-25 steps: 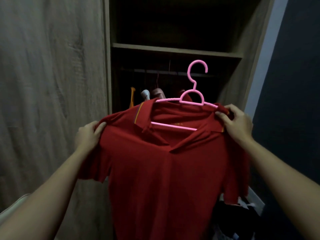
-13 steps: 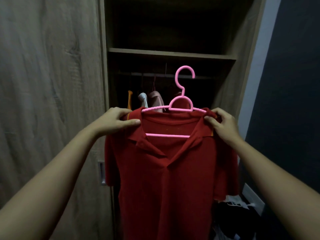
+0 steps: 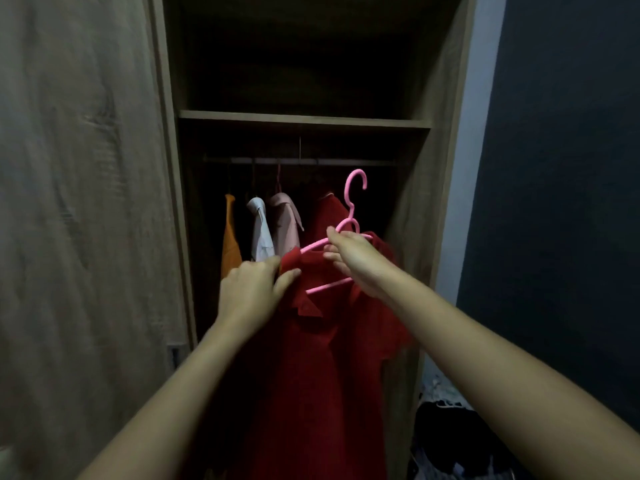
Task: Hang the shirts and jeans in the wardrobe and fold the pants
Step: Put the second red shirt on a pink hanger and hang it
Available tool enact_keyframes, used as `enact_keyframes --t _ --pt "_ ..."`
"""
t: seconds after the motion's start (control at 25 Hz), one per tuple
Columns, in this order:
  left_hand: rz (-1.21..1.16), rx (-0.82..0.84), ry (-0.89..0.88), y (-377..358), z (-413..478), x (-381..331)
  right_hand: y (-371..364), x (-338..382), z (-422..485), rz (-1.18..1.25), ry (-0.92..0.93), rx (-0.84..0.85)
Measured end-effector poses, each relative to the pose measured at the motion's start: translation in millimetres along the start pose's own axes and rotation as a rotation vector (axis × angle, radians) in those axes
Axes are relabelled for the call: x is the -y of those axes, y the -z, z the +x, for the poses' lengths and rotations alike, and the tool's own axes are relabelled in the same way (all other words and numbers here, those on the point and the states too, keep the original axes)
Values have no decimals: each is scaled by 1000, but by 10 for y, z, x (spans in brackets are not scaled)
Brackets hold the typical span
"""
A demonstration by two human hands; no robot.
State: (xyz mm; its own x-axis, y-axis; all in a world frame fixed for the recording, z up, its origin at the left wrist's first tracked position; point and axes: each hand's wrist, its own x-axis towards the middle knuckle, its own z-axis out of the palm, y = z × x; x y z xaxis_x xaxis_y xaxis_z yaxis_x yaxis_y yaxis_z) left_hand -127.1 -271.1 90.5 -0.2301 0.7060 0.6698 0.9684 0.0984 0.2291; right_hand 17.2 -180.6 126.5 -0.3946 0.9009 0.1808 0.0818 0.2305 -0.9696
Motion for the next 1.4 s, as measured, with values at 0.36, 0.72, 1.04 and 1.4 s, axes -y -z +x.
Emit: enact_keyframes --t 0.36,0.72,1.04,1.4 --pt "-470 159 89 -262 451 -632 587 24 439 117 9 -237" --pt "-190 91 -8 -1567 1750 -612 1284 -212 1509 -447 70 -262" --pt "-93 234 50 -2287 2492 -696 1642 -38 2359 -678 135 -239" --pt "-149 26 38 -2468 2651 -757 1619 -28 3364 -786 108 -213"
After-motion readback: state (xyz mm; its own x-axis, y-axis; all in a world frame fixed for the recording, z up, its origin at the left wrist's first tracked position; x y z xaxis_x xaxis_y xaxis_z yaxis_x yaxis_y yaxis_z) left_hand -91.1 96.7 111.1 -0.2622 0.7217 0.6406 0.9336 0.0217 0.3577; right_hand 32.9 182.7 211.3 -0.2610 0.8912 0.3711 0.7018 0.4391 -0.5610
